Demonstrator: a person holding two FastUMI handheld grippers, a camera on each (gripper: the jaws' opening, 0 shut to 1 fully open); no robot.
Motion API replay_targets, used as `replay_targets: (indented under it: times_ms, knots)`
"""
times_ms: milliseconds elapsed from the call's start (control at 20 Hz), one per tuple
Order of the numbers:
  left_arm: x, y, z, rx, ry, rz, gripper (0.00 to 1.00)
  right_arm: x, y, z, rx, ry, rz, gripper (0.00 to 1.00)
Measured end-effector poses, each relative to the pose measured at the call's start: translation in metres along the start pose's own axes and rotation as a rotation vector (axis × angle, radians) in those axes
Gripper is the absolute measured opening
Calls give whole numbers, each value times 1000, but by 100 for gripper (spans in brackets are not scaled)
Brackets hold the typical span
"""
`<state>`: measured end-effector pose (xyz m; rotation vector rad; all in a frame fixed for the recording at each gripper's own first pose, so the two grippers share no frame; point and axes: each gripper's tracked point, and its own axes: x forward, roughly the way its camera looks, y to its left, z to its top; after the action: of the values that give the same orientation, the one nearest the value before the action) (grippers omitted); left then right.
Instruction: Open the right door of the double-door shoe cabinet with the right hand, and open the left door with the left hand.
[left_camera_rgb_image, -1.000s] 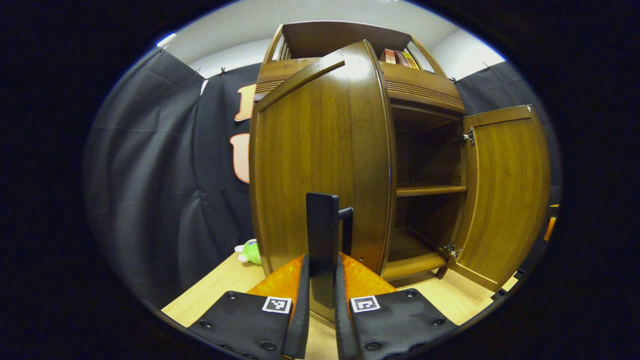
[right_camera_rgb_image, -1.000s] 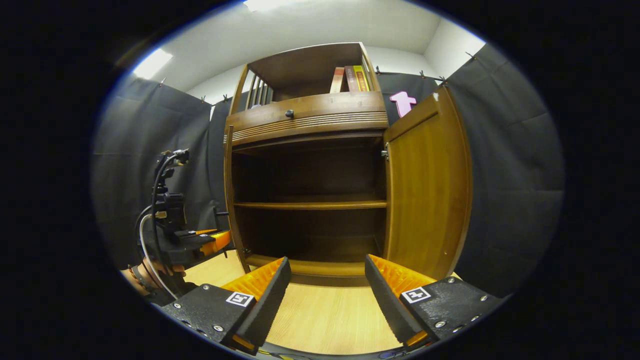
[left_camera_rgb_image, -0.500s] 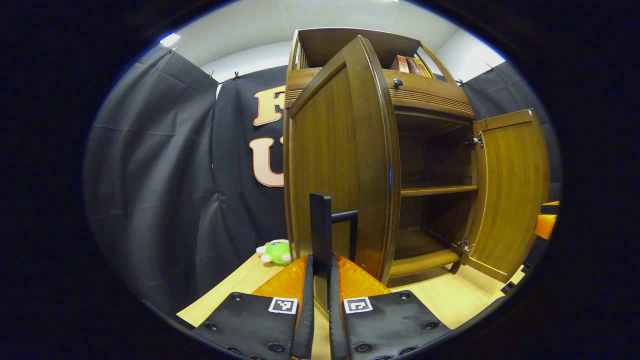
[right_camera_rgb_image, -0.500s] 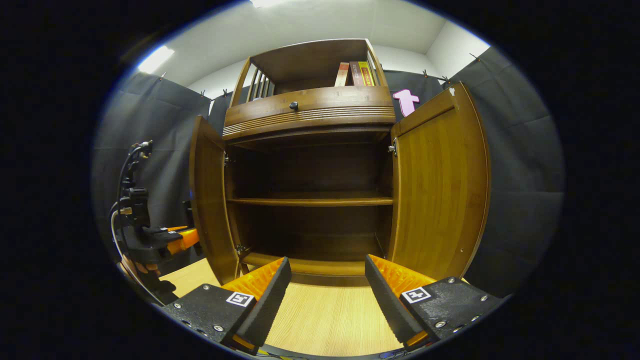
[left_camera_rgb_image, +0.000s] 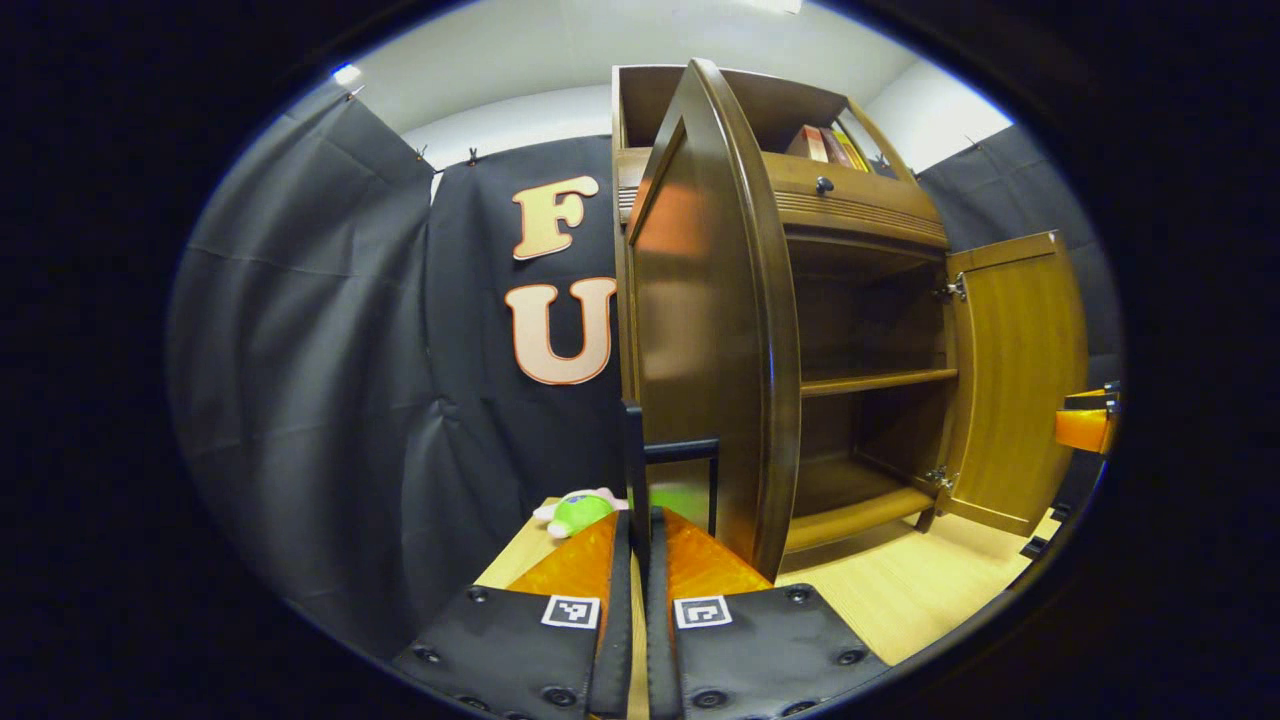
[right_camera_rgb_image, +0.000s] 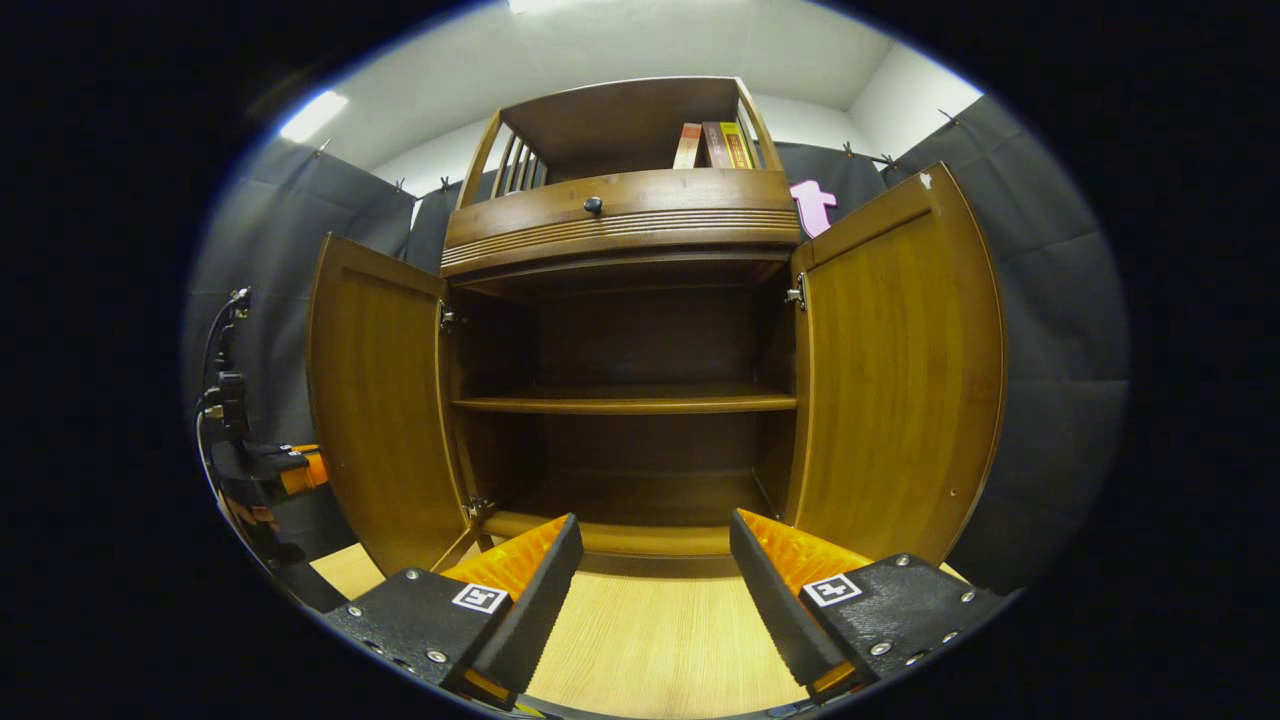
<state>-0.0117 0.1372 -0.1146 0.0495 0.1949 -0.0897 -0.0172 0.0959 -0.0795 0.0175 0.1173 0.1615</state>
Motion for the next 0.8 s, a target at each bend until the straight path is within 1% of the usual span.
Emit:
replay_targets:
  times_ms: [100, 150, 250, 300, 350, 450, 500, 550, 600, 700, 750, 800]
  knots:
    - [-3, 14, 0, -7, -10, -43, 10, 2, 4, 0, -5, -1, -6, 92]
    - [-3, 22, 0, -14, -11, -66, 13, 1, 5, 0, -8, 0, -9, 92]
    - [0, 38, -3, -32, -20, -102, 11, -1, 8, 0, -10, 3, -12, 92]
    - [1, 45, -3, -37, -24, -119, 10, -2, 10, 1, -10, 4, -14, 92]
    - [3, 51, -2, -33, -31, -147, 2, -4, 11, 0, -10, 6, -14, 92]
    - [4, 62, -1, -45, -49, -197, 2, -6, 14, -1, -9, 13, -11, 92]
    - [4, 68, -3, -60, -53, -214, 9, -7, 15, -2, -10, 20, -9, 100]
    - [4, 70, -4, -85, -59, -242, 16, -9, 16, -3, -13, 29, -5, 92]
    - [3, 67, -3, -105, -55, -259, 16, -10, 18, -4, -21, 42, -4, 92]
    - [1, 67, -4, -109, -58, -256, 17, -11, 18, -7, -40, 60, -6, 92]
    - [-2, 69, -8, -106, -46, -243, 16, -11, 19, -7, -43, 63, -2, 100]
    - [-7, 71, -14, -105, -30, -232, 16, -11, 21, -6, -42, 61, 4, 92]
